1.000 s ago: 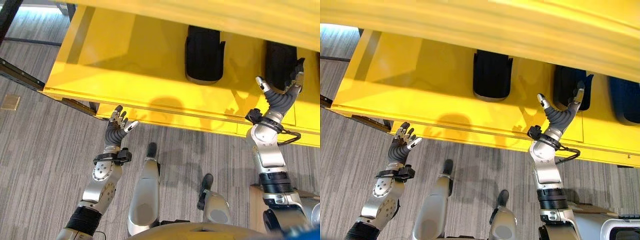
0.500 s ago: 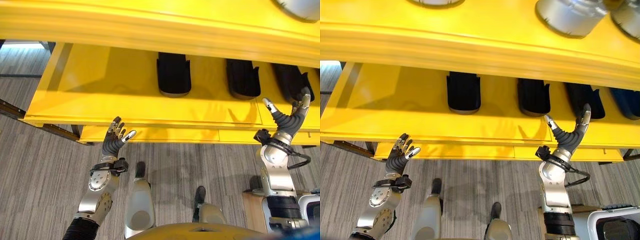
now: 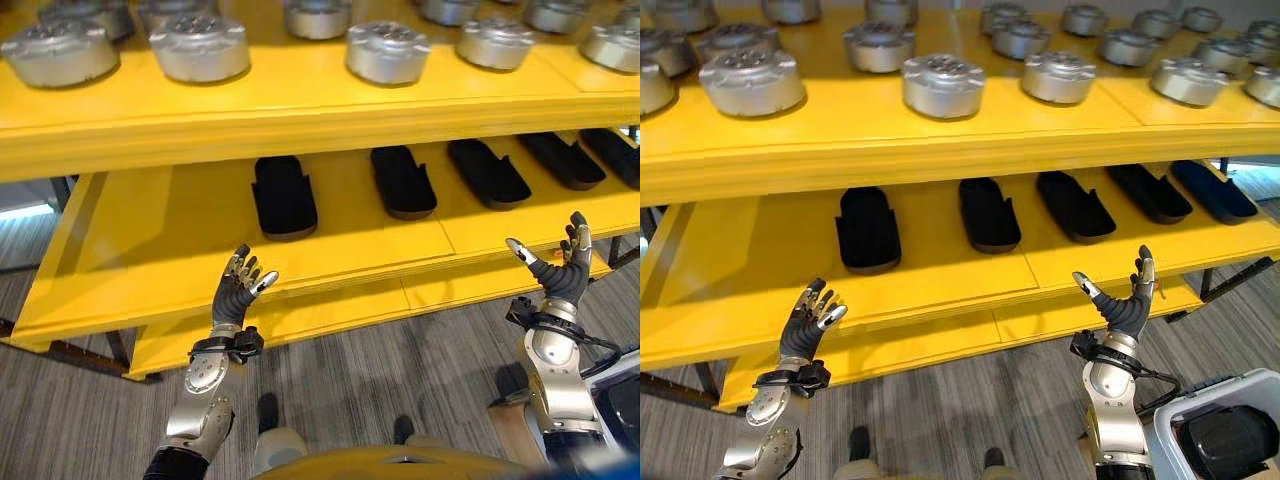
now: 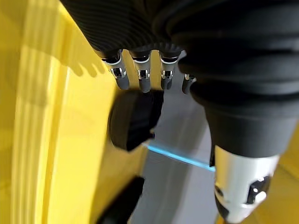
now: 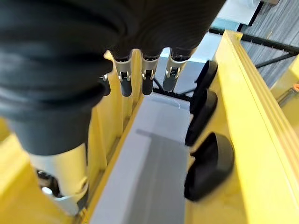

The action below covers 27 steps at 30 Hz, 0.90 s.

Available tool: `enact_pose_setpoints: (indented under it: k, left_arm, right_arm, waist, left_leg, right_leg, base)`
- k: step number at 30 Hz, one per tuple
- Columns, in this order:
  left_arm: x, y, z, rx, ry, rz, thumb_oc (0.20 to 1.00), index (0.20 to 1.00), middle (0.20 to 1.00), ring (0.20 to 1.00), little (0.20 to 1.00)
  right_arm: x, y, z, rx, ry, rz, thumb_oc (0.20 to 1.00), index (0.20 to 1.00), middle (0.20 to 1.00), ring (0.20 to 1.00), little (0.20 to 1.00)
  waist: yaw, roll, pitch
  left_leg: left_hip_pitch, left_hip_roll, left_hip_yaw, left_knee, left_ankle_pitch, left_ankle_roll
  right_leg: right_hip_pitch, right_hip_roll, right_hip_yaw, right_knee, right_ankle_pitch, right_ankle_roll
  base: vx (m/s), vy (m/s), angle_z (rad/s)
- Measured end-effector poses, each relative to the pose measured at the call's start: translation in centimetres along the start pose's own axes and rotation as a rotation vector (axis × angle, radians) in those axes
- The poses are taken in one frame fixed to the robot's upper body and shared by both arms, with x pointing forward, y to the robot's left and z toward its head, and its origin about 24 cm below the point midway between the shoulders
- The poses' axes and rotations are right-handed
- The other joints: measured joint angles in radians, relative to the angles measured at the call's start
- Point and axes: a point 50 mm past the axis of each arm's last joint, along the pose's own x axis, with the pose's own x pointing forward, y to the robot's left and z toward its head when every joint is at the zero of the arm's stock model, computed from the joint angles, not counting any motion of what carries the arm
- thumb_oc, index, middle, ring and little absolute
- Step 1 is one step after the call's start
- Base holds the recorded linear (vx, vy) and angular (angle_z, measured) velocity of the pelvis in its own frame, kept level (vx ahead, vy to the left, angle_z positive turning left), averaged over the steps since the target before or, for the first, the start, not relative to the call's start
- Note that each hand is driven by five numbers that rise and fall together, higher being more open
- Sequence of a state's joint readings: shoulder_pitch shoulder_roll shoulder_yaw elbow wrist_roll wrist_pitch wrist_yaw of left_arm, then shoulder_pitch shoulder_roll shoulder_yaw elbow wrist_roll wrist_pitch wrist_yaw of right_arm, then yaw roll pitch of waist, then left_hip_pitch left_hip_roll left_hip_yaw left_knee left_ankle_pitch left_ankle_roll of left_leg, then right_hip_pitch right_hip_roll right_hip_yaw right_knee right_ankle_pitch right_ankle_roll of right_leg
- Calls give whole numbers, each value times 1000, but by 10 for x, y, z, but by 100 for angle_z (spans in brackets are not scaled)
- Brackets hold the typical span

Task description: Move parts from the plastic box to the shelf.

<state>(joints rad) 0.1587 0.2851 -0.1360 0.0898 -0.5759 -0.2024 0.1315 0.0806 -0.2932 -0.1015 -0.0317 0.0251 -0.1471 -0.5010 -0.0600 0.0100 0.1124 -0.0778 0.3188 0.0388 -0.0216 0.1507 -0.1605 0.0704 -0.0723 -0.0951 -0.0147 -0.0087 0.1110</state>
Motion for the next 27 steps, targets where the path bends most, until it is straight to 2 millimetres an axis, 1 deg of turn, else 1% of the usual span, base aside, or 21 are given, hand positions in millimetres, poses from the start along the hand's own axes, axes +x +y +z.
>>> enact_pose_setpoints:
  k: [2, 4, 5, 6, 7, 8, 9, 10, 11, 12, 13, 14, 15, 16, 17, 18, 19, 20, 22, 25, 27]
  left_arm:
    - [-1, -3, -7, -11, 26, 0, 1000, 1000, 1000, 1000, 1000]
    - [-4, -6, -13, -25, 45, 1, 1000, 1000, 1000, 1000, 1000]
    - [-3, -7, -13, -30, 43, 0, 1000, 1000, 1000, 1000, 1000]
    - [-3, -6, -16, -31, 57, 6, 1000, 1000, 1000, 1000, 1000]
    - [-4, -5, -20, -29, 70, 11, 1000, 1000, 1000, 1000, 1000]
    - [-6, -3, -26, -21, 102, 18, 1000, 1000, 1000, 1000, 1000]
    - [-6, -2, -28, -14, 114, 19, 1000, 1000, 1000, 1000, 1000]
    - [-8, -3, -31, -19, 125, 24, 1000, 1000, 1000, 1000, 1000]
    - [-8, -4, -30, -27, 119, 27, 1000, 1000, 1000, 1000, 1000]
    - [-6, 5, -25, -13, 103, 55, 1000, 1000, 1000, 1000, 1000]
    - [-5, 12, -20, 6, 91, 67, 1000, 1000, 1000, 1000, 1000]
    - [-4, 14, -18, 19, 86, 65, 1000, 1000, 1000, 1000, 1000]
    - [-7, 9, -22, 16, 99, 45, 1000, 1000, 1000, 1000, 1000]
    - [-7, 8, -22, 19, 102, 38, 1000, 1000, 1000, 1000, 1000]
    - [-5, 7, -21, 18, 97, 33, 1000, 1000, 1000, 1000, 1000]
    - [-1, 3, -18, 16, 84, 21, 1000, 1000, 1000, 1000, 1000]
    - [3, -1, -16, 14, 72, 8, 1000, 1000, 1000, 1000, 1000]
    - [11, -9, -9, 16, 45, -26, 1000, 1000, 1000, 1000, 1000]
    - [15, -13, -6, 19, 32, -43, 1000, 1000, 1000, 1000, 1000]
    - [12, -12, -7, 25, 37, -41, 1000, 1000, 1000, 1000, 1000]
    - [10, -10, -9, 27, 44, -35, 1000, 1000, 1000, 1000, 1000]
  right_arm:
    - [1, -4, 0, -19, -6, 5, 1000, 1000, 1000, 1000, 1000]
    - [2, -8, 0, -46, -13, 10, 1000, 1000, 1000, 1000, 1000]
    - [2, -11, -1, -61, -13, 7, 1000, 1000, 1000, 1000, 1000]
    - [-2, -14, -5, -73, 3, 7, 1000, 1000, 1000, 1000, 1000]
    - [-4, -15, -8, -79, 14, 7, 1000, 1000, 1000, 1000, 1000]
    - [-8, -17, -11, -87, 29, 6, 1000, 1000, 1000, 1000, 1000]
    - [-10, -18, -13, -85, 41, 0, 1000, 1000, 1000, 1000, 1000]
    - [-10, -20, -11, -88, 32, 0, 1000, 1000, 1000, 1000, 1000]
    - [-8, -20, -8, -87, 16, 4, 1000, 1000, 1000, 1000, 1000]
    - [-10, -10, -10, -56, 32, 24, 1000, 1000, 1000, 1000, 1000]
    - [-15, -3, -12, -31, 53, 33, 1000, 1000, 1000, 1000, 1000]
    - [-19, 3, -16, -17, 76, 49, 1000, 1000, 1000, 1000, 1000]
    - [-15, 9, -13, -11, 60, 76, 1000, 1000, 1000, 1000, 1000]
    - [-10, 18, -7, 7, 36, 97, 1000, 1000, 1000, 1000, 1000]
    - [-3, 35, 3, 41, -1, 147, 1000, 1000, 1000, 1000, 1000]
    - [-2, 39, 5, 50, -6, 157, 1000, 1000, 1000, 1000, 1000]
    - [-4, 40, 4, 57, 1, 160, 1000, 1000, 1000, 1000, 1000]
    - [-5, 40, 2, 64, 10, 158, 1000, 1000, 1000, 1000, 1000]
    - [-6, 41, 2, 71, 16, 164, 1000, 1000, 1000, 1000, 1000]
    - [-9, 45, 1, 91, 29, 200, 1000, 1000, 1000, 1000, 1000]
    - [-10, 44, 0, 95, 38, 197, 1000, 1000, 1000, 1000, 1000]
  waist:
    - [4, 7, 2]
    - [11, 26, 10]
    - [14, 22, 17]
    - [17, 16, 19]
    - [20, 10, 23]
    - [30, -10, 29]
    - [27, -33, 27]
    - [44, -32, 24]
    - [53, 5, 24]
    - [66, -4, 37]
    - [61, -28, 39]
    - [60, -53, 44]
    - [105, -56, 37]
    - [126, -50, 35]
    - [130, -35, 43]
    - [123, -33, 52]
    - [113, -40, 54]
    - [85, -63, 60]
    - [77, -76, 63]
    - [86, -97, 54]
    - [76, -101, 55]
  left_leg:
    - [-3, 32, -6, 21, -8, 14]
    - [-13, 58, -25, 45, -10, 54]
    - [-22, 64, -24, 71, -8, 68]
    - [-48, 62, -16, 103, 5, 124]
    - [-51, 50, -26, 115, -26, 145]
    - [-57, -30, -64, 156, -112, 111]
    - [-77, -121, -115, 203, -137, 73]
    - [-85, -277, -130, 219, -196, 102]
    - [-84, -291, -168, 200, -178, 128]
    - [-74, -300, -158, 185, -170, 114]
    - [-72, -318, -172, 173, -170, 114]
    - [-73, -387, -298, 201, -183, 102]
    - [-72, -488, -457, 236, -206, 142]
    - [-67, -534, -552, 249, -210, 164]
    - [-79, -519, -550, 245, -193, 186]
    - [-81, -509, -537, 249, -193, 187]
    - [-82, -495, -520, 244, -193, 187]
    - [-79, -492, -493, 235, -182, 179]
    - [-79, -495, -478, 232, -183, 180]
    - [-55, -462, -357, 169, -160, 206]
    - [-42, -452, -312, 163, -158, 224]
  right_leg:
    - [0, 31, -1, 15, -20, -22]
    - [0, 65, -10, 42, -28, -40]
    - [-11, 68, -9, 63, -41, -58]
    - [-28, 68, -20, 94, -57, -64]
    - [-27, 58, -15, 93, -57, -67]
    - [-27, 31, -4, 82, -49, -78]
    - [-30, -9, 7, 67, -34, -79]
    - [-45, -51, 21, 36, -40, -58]
    - [-55, -32, 32, 39, -36, -45]
    - [-79, -23, 38, 83, -43, -41]
    - [-98, -24, 48, 102, -39, -47]
    - [-111, -40, 77, 102, -32, -33]
    - [-143, -41, 147, 77, -9, -39]
    - [-163, -36, 195, 58, 0, -30]
    - [-159, -11, 237, 30, 16, 10]
    - [-156, 8, 241, 41, 7, 34]
    - [-140, 33, 231, 45, 4, 33]
    - [-97, 44, 236, -3, 9, -28]
    - [-103, 35, 237, -10, 13, -37]
    - [-128, 30, 319, -15, 14, -27]
    - [-126, 33, 319, -5, 22, -19]
  base:
    - [-67, -210, -1]
    - [-112, -243, 1]
    - [-81, -151, 13]
    - [-21, -103, 12]
    - [-21, -104, 12]
    - [1, -89, 8]
    - [15, -32, -22]
    - [62, -41, -39]
    - [62, -28, -70]
    - [67, -49, -36]
    - [23, -34, -10]
    - [45, -15, -46]
    - [28, -1, -99]
    - [50, 82, -163]
    - [30, 70, -105]
    - [44, 102, -61]
    - [42, 66, 16]
    - [87, 120, 16]
    - [89, 100, -15]
    - [86, 94, -95]
    - [54, 95, -86]
